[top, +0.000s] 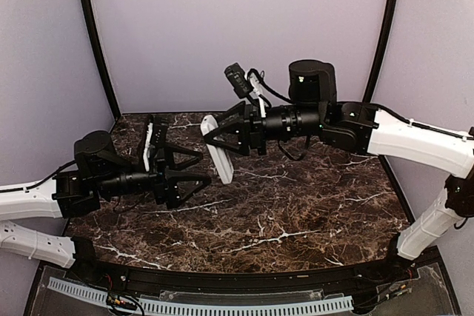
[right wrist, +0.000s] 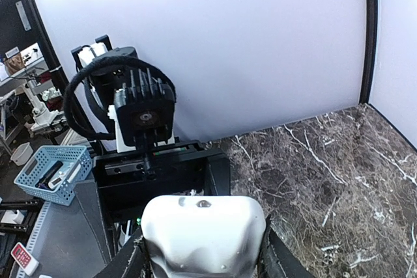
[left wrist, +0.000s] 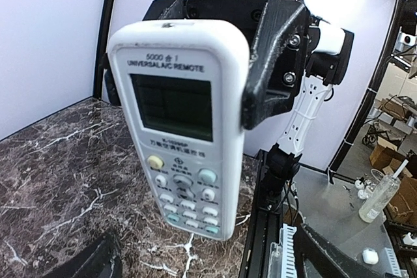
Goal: Load the batteries into the remote control
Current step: Pass from the right arm to the left
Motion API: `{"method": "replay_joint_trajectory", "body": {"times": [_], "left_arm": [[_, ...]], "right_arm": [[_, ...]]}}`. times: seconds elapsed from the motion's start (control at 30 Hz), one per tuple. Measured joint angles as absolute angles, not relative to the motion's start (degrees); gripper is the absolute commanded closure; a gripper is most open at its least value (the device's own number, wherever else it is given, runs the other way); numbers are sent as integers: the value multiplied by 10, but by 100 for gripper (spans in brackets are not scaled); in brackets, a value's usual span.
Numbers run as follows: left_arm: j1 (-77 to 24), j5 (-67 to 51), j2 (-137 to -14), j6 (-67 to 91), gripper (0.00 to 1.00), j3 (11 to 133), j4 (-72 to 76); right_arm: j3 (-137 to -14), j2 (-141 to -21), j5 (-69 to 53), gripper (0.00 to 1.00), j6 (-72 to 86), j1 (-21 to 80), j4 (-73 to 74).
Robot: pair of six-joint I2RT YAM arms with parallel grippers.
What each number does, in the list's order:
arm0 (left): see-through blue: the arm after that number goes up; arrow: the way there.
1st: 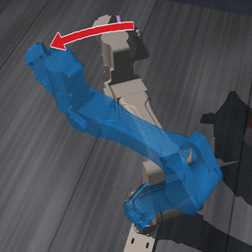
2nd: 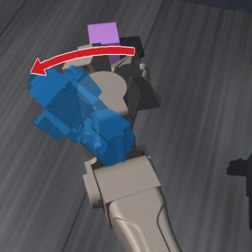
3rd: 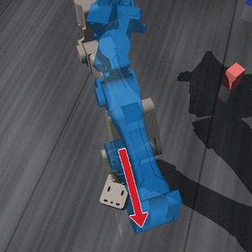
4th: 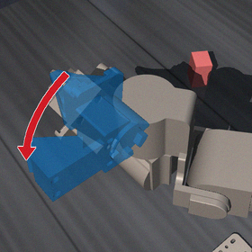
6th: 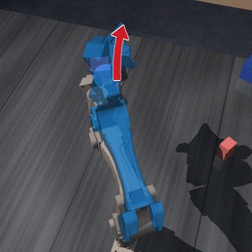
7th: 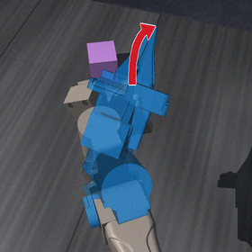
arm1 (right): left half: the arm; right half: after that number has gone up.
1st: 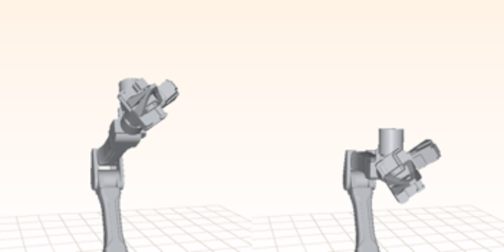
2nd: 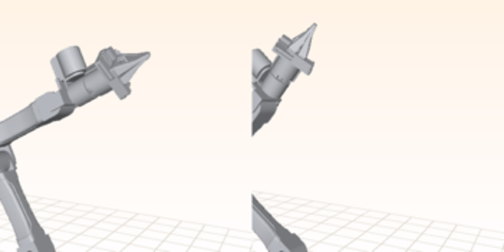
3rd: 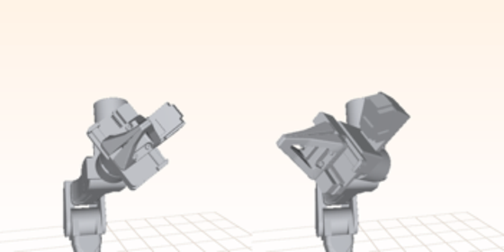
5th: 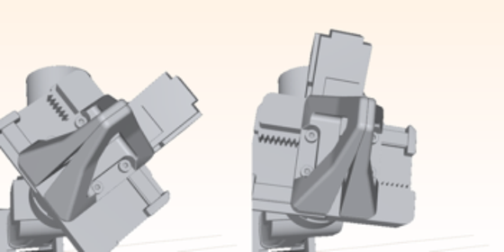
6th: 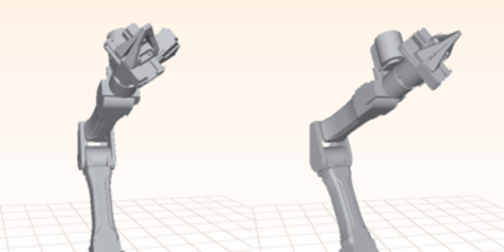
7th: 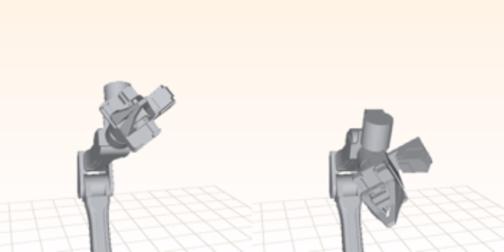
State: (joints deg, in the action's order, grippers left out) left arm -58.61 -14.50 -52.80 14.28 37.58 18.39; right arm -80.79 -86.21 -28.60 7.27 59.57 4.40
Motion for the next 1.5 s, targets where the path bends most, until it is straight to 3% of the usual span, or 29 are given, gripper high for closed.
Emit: {"method": "replay_joint_trajectory", "body": {"times": [0.73, 1.07, 1.27, 1.5], "left_arm": [[-587, -186, -615, 159, 40, 423, 259], [-587, -192, -617, 159, 41, 423, 280], [-587, -193, -619, 162, 58, 423, 287], [-587, -193, -619, 163, 88, 423, 286]], "right_arm": [[-791, -846, -363, 66, 100, 595, -47], [-783, -846, -364, 67, 102, 595, -47], [-782, -846, -364, 67, 104, 595, -47], [-781, -846, -362, 67, 104, 595, -48]]}}
